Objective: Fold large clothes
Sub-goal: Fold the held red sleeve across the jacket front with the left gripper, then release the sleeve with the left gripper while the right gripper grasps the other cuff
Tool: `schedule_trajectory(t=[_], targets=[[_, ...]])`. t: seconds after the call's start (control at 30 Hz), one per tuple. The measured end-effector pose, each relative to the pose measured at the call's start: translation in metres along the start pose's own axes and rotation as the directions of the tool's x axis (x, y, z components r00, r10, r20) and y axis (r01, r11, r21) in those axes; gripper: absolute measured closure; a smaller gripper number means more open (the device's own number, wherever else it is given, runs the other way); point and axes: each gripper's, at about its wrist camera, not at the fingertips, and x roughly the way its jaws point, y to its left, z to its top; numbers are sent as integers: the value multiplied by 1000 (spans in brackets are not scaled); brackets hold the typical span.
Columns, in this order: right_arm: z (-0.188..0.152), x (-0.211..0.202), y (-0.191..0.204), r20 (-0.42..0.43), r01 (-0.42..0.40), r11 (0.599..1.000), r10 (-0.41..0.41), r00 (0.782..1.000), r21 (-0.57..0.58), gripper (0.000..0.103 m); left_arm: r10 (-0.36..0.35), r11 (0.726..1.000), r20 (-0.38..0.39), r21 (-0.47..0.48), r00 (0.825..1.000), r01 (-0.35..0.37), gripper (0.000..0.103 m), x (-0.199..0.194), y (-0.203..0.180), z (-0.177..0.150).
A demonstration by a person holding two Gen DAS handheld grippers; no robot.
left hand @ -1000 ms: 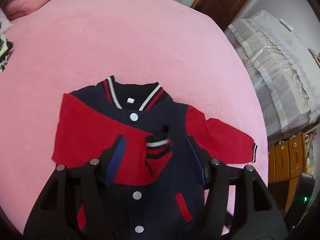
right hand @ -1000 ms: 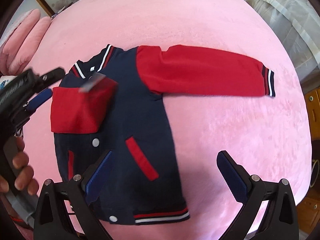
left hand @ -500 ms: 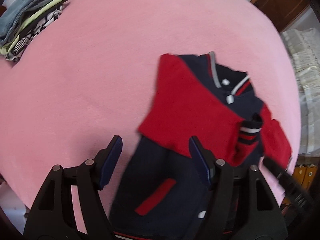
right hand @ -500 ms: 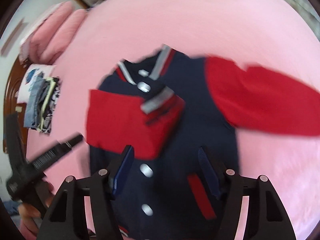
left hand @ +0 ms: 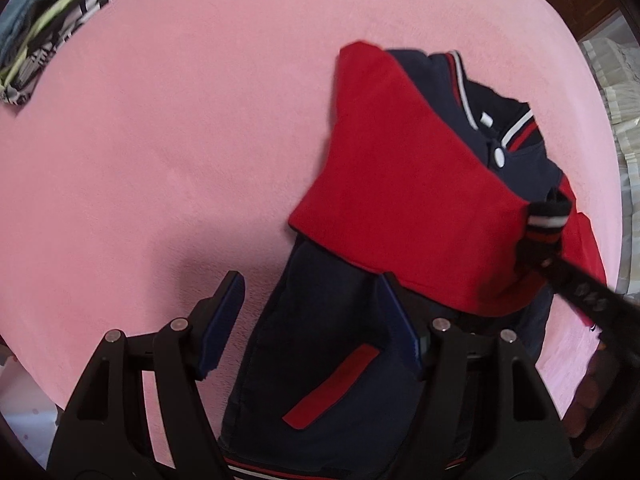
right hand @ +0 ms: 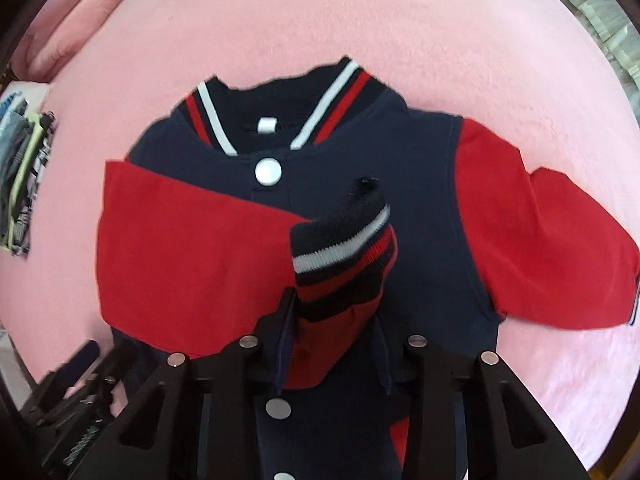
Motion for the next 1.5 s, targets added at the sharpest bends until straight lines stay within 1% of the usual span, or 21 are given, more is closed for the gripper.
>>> schedule_trajectory(t=[0.1,0.17,0.23,0.3,0.37,0.43,0.47,0.57,0.63,0.8,0.87,0.9,0.93,1.03,1.13,1.2,1.27,1.3,1.33,1.37,1.5], targets=[[4,-21,-15,116,-96,995,93,989,25,76,16,1000,-17,-6,1000,-16,37,8,2,0],[2,-35,-29,201,-183,983,174,964,25,76,32,999,-19,-7,999,-32,37,13,2,1],[-1,-40,-42,243,-216,976,199,950,44,75,31,999,-22,-10,999,-31,37,17,2,2],[-4,-34,-60,233,-218,971,191,954,98,74,34,999,-24,-16,999,-35,37,23,0,5],[-6,-16,-79,128,-175,968,154,980,179,68,47,999,-28,-17,998,-48,37,27,1,5],[-14,-7,-96,83,-165,956,149,985,244,60,51,998,-28,-18,998,-52,37,28,1,5],[-18,-7,-103,77,-156,948,141,987,277,60,54,998,-27,-17,998,-54,37,28,1,4],[-30,-12,-120,102,-161,927,134,986,339,55,67,998,-24,-7,997,-67,37,28,-1,1],[-35,-15,-128,117,-168,914,134,984,368,48,77,997,-22,-2,997,-77,37,27,-6,1],[-33,-8,-132,150,-247,894,205,967,374,48,92,996,-1,8,996,-92,37,25,-14,-2],[-27,-7,-131,165,-267,901,223,961,341,53,100,995,17,14,995,-100,38,23,-16,-4],[-24,-6,-124,169,-278,906,234,957,319,70,108,994,21,16,994,-108,38,22,-17,-4],[-26,-8,-128,171,-281,909,238,956,308,80,108,994,19,15,994,-109,39,21,-18,-4],[-27,-10,-126,150,-259,921,223,963,290,88,108,994,18,22,994,-108,47,17,-24,-3],[-28,-13,-134,171,-284,904,240,955,319,89,127,991,18,29,992,-127,49,13,-27,-4],[-33,-15,-142,165,-273,896,228,960,350,89,125,991,22,32,992,-126,53,10,-31,-6],[-37,-15,-144,132,-186,927,151,980,326,87,127,991,15,35,992,-127,53,6,-35,-9],[-38,-15,-145,122,-175,932,142,982,319,80,137,990,2,31,991,-137,53,4,-37,-11],[-40,-14,-147,120,-181,929,150,981,323,68,140,990,-6,29,990,-140,53,1,-46,-11],[-44,-15,-152,129,-204,916,168,977,345,63,132,991,-8,26,991,-132,53,-3,-50,-14],[-59,-23,-177,178,-226,875,164,970,428,60,101,994,23,47,995,-102,53,-27,-72,-30]])
